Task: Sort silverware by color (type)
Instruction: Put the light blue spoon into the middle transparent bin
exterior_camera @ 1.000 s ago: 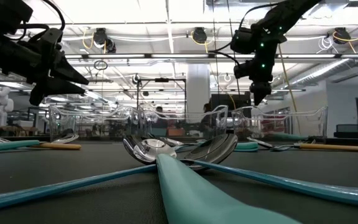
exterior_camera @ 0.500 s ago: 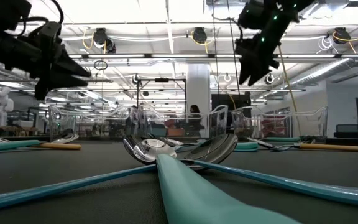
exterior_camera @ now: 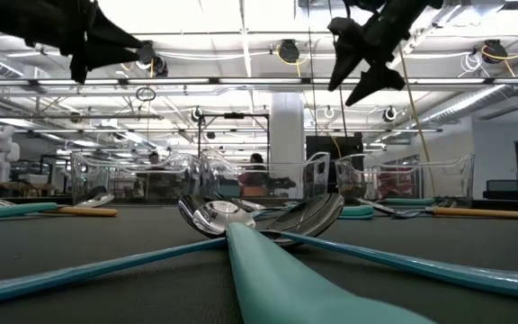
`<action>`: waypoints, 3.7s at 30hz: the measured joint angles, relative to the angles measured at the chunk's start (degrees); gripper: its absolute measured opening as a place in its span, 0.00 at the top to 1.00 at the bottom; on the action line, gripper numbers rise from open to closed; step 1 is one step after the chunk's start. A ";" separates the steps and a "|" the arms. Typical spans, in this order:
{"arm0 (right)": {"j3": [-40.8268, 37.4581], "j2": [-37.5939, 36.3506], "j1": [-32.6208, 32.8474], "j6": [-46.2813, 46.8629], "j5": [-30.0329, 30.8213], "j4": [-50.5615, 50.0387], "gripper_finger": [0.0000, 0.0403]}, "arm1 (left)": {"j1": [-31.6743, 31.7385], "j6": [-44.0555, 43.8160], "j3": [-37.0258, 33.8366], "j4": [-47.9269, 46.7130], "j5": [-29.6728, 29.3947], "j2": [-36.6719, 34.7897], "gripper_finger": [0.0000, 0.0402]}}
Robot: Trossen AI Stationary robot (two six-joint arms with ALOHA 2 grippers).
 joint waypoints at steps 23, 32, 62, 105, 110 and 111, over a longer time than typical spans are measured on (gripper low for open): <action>0.00 8.52 21.62 26.02 6.15 3.29 0.38 | 0.01 2.69 4.13 -0.34 2.91 6.65 0.53; 0.01 14.12 21.12 17.07 2.96 22.15 0.42 | -0.01 4.35 4.47 -0.57 6.31 8.21 0.40; 0.00 15.65 13.10 11.45 -6.99 7.99 0.48 | 0.73 2.99 16.49 11.90 -0.87 23.25 0.40; -10.54 15.81 13.58 24.56 -6.03 15.23 0.48 | 5.41 -6.80 25.59 -0.19 5.62 37.47 0.40; -10.51 18.12 13.56 25.92 -5.78 20.61 0.48 | 5.36 -6.88 25.63 -1.78 5.64 36.53 0.40; -10.51 18.36 13.41 26.01 -5.37 20.77 0.48 | 5.28 -6.98 25.61 -2.81 5.64 36.44 0.40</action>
